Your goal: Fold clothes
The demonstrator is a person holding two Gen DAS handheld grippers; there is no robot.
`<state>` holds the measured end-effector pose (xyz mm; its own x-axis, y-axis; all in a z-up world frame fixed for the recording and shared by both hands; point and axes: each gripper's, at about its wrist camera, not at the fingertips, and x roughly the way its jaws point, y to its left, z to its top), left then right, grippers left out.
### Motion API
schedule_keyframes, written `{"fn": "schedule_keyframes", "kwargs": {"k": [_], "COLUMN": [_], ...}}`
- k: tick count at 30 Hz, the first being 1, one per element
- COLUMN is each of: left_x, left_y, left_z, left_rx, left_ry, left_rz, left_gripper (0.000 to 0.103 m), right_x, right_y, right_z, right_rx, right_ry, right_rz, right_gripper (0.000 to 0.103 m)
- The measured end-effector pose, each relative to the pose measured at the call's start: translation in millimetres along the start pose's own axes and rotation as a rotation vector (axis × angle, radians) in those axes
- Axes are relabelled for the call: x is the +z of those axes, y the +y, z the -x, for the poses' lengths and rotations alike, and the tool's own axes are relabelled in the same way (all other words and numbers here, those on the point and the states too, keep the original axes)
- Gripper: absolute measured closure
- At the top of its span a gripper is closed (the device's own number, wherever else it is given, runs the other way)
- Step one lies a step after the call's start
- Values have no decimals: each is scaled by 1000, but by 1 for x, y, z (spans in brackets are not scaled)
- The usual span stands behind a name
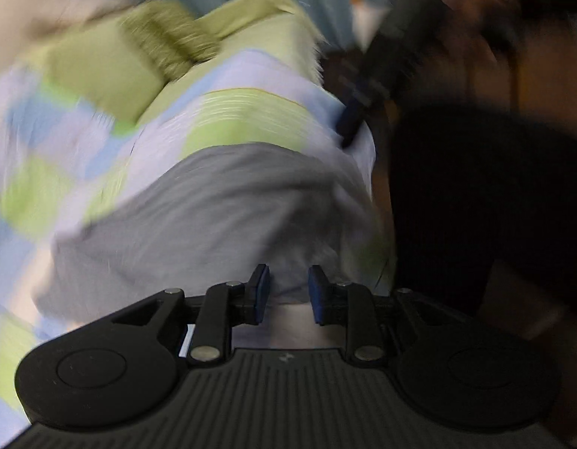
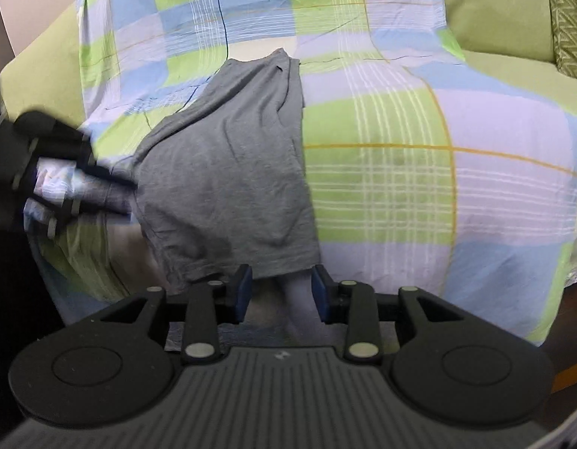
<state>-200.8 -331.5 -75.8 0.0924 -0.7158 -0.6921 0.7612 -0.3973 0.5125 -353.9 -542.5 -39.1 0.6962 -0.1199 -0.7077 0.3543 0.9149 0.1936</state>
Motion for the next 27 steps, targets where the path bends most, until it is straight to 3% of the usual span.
{"fn": "schedule_keyframes", "kwargs": {"k": [5,6,9,11,13,19,23,27], "left_x": [2,1,-8,-6,-2,-6,-6,-7], "left_y": [-45,-48,-61,-63,-63,-60,-52,-49], "left_z": [-28,-33,-51,-52,-47,-36,-36,-33], "left_rx": [108,122,178,144,108,52,43,44], "left_ry": [20,29,62,55,38,56,69,33], "left_rz": [-338,-396,-611,-604,-577,-575,-551,-518], "left_gripper": [68,63,65,93,100,102,101,82], "right_x": [-5,-5,-9,-11,-12,-7,-2,3], "right_y": [1,1,-5,-7,-10,-19,-24,-30], "right_z": [3,4,8,9,9,3,-10,-25], "right_rx": [11,11,1,-7,-8,8,63,130], "right_ry": [-18,-25,-42,-43,-42,-41,-40,-10], "right_rz": [-6,-12,-39,-44,-38,-22,-12,14], "right_gripper": [68,67,64,64,64,62,58,57]}}
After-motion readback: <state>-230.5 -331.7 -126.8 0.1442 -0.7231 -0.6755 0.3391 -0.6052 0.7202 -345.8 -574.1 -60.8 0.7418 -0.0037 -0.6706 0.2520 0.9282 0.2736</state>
